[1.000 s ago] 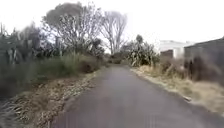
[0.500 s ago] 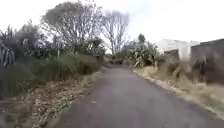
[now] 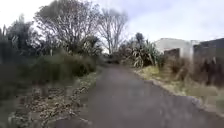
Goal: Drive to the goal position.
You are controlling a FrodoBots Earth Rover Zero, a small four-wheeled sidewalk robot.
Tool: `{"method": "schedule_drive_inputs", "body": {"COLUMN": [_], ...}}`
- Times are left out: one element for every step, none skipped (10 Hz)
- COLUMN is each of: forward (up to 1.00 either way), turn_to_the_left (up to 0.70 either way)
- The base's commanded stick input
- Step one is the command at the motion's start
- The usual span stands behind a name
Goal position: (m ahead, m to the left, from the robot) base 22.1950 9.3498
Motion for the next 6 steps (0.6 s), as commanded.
{"method": "schedule_drive_inputs", "body": {"forward": [0.98,0.99,1.0,1.0,1.0,1.0], "turn_to_the_left": [0.0,0.0,0.0,0.0,0.0,0.0]}}
